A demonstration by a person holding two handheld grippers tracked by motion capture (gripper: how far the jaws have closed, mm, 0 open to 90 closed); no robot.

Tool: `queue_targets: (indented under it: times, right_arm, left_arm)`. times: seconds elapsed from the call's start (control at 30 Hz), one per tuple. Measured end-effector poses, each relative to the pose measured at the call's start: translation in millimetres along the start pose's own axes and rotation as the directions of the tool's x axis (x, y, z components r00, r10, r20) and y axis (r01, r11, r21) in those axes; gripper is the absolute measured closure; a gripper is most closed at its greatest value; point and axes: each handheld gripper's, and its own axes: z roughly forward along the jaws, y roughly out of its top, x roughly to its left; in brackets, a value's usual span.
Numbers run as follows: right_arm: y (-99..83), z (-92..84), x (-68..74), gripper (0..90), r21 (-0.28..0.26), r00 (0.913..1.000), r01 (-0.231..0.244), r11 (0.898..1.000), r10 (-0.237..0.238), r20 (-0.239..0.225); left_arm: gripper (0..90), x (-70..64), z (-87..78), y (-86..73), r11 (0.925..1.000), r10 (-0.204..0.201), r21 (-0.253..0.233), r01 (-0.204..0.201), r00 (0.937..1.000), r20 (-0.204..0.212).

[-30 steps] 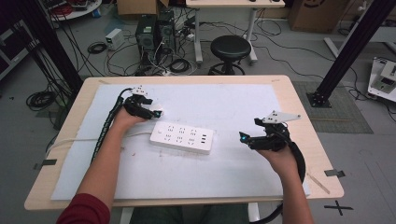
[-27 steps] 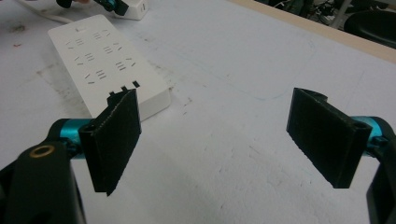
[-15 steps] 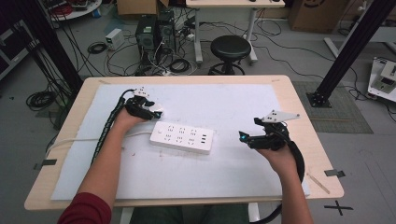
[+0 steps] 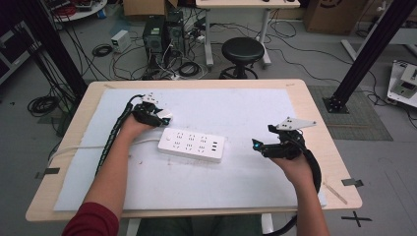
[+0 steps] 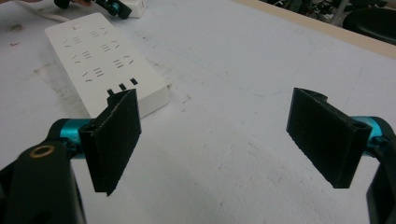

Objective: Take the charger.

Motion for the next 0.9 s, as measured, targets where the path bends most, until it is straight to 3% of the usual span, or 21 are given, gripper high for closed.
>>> queue_targets:
  times: [0.13, 0.3, 0.33, 0.37, 0.4, 0.5, 0.53, 0.57, 0.8, 0.9]
  right_arm:
    - [2.1, -0.9, -0.1, 17.9, -0.005, 1.0, 0.008, 1.0, -0.008, -0.004]
    - [6.3, -1.9, 2.2, 18.0, -0.01, 0.9998, 0.013, 1.0, -0.013, -0.012]
    - [6.9, -1.9, 2.6, 18.0, -0.015, 0.9997, 0.017, 1.0, -0.017, -0.016]
    - [7.5, -2.4, 3.5, 17.9, -0.012, 0.9998, 0.013, 1.0, -0.013, -0.017]
    - [8.0, -2.8, 4.2, 18.0, -0.012, 0.9996, 0.016, 1.0, -0.017, -0.021]
    - [8.8, -3.4, 6.0, 18.0, -0.02, 0.9993, 0.02, 1.0, -0.021, -0.03]
    - [9.2, -4.2, 8.0, 18.0, -0.027, 0.9991, 0.021, 0.999, -0.022, -0.035]
    - [9.5, -4.6, 8.8, 17.9, -0.03, 0.9989, 0.023, 0.999, -0.024, -0.039]
    - [10.2, -4.2, 13.0, 17.9, -0.032, 0.9974, 0.035, 0.999, -0.037, -0.062]
    - [10.0, -3.0, 14.2, 17.9, -0.026, 0.997, 0.032, 0.999, -0.034, -0.07]
  left_arm:
    - [42.5, -3.6, -9.7, 4.8, 0.9996, 0.015, -0.025, -0.015, 0.9999, -0.007]
    - [42.5, -15.2, -36.4, 12.5, 0.9956, 0.045, -0.082, -0.046, 0.9988, -0.017]
    - [42.5, -21.5, -49.8, 14.8, 0.9936, 0.058, -0.096, -0.06, 0.9981, -0.022]
    - [42.5, -21.5, -49.8, 14.8, 0.9936, 0.058, -0.096, -0.06, 0.9981, -0.022]
    - [42.5, -29.3, -63.3, 16.2, 0.9914, 0.064, -0.112, -0.067, 0.9976, -0.027]
    - [42.4, -38.9, -77.2, 17.4, 0.9894, 0.076, -0.122, -0.079, 0.9966, -0.031]
    - [42.5, -49.4, -90.9, 17.9, 0.9876, 0.083, -0.131, -0.087, 0.996, -0.033]
    - [42.4, -49.4, -90.9, 17.9, 0.9876, 0.083, -0.131, -0.087, 0.996, -0.033]
    - [42.4, -92.9, -131.0, 11.8, 0.979, 0.121, -0.163, -0.123, 0.9924, -0.022]
    - [42.4, -100.8, -136.2, 8.9, 0.9769, 0.125, -0.174, -0.124, 0.9922, -0.007]
